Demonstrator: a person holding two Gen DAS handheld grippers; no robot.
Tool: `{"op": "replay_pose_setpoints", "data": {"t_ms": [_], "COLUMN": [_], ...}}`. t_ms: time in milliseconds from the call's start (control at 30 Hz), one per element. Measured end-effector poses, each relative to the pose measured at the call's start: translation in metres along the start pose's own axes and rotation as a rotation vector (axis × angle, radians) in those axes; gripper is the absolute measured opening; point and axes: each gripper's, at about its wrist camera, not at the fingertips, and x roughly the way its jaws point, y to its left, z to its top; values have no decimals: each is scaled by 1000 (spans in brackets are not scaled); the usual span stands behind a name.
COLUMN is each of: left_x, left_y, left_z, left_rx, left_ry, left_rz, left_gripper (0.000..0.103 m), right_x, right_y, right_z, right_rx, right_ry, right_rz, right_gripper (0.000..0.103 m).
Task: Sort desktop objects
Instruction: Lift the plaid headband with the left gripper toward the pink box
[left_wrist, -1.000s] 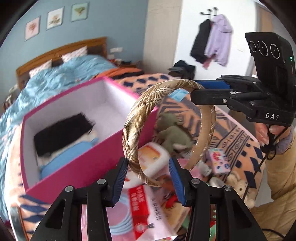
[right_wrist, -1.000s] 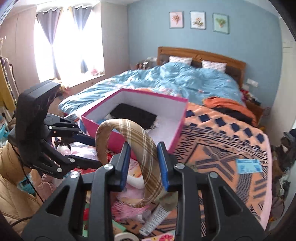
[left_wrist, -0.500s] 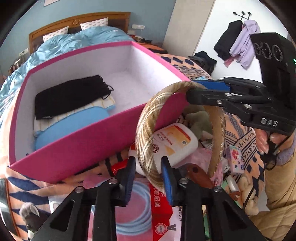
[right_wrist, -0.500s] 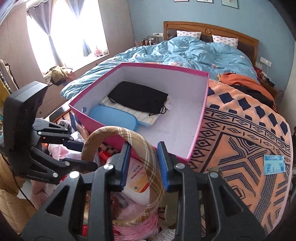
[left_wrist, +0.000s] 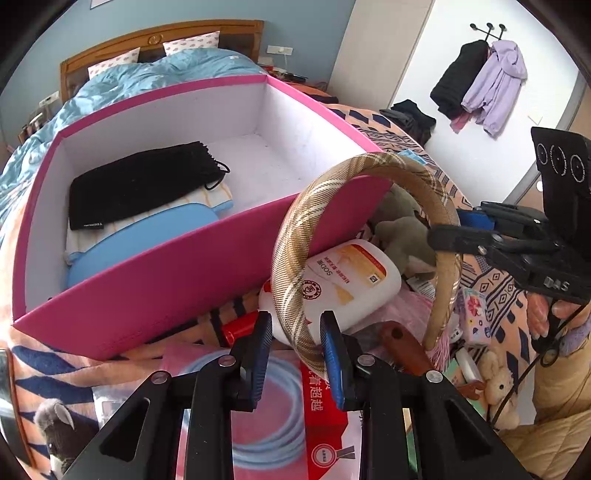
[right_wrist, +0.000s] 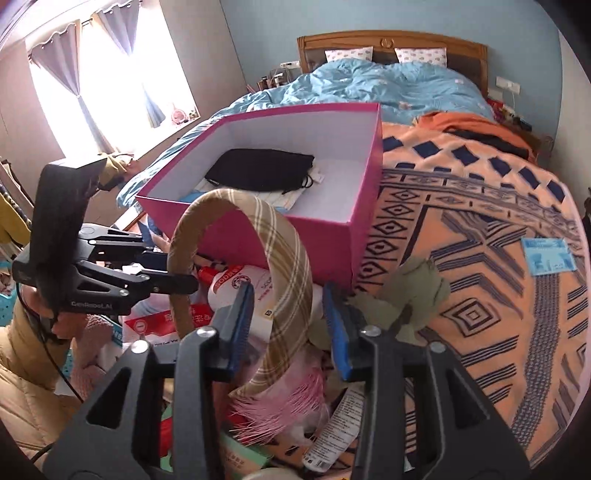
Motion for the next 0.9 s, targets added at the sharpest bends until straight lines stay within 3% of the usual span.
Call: {"op": "replay_pose_setpoints", "data": {"t_ms": [67, 133, 300, 467, 567, 633, 900], "left_x": [-2, -7, -19, -26, -19, -13, -17], "left_y": [1, 0, 3, -2, -5, -7, -8], "left_z": [-1, -4, -15, -24, -24, -24, -22], "left_rx": [-12, -12, -38, -43, -43, -48, -65], "left_ry": [0, -14, -32, -40, -18, 1, -26], "left_rz": [6, 25, 15, -16, -29, -45, -82], "left_gripper": [32, 43, 52, 52, 44, 28, 24], "right_x": [3, 5, 7, 4, 4, 3, -4], "right_y": [0, -4, -10, -14, -13, -12, -9], "right_z": [1, 0, -6, -10, -10, -10, -11], "right_rx": [-4, 20, 73, 125, 139, 145, 161], "right_ry": [-1, -3, -7, -23, -28, -31, -48], "right_rz": [-22, -13, -13, -7, -4, 2, 20], "right_gripper": [22, 21, 20, 20, 20, 20, 20]}}
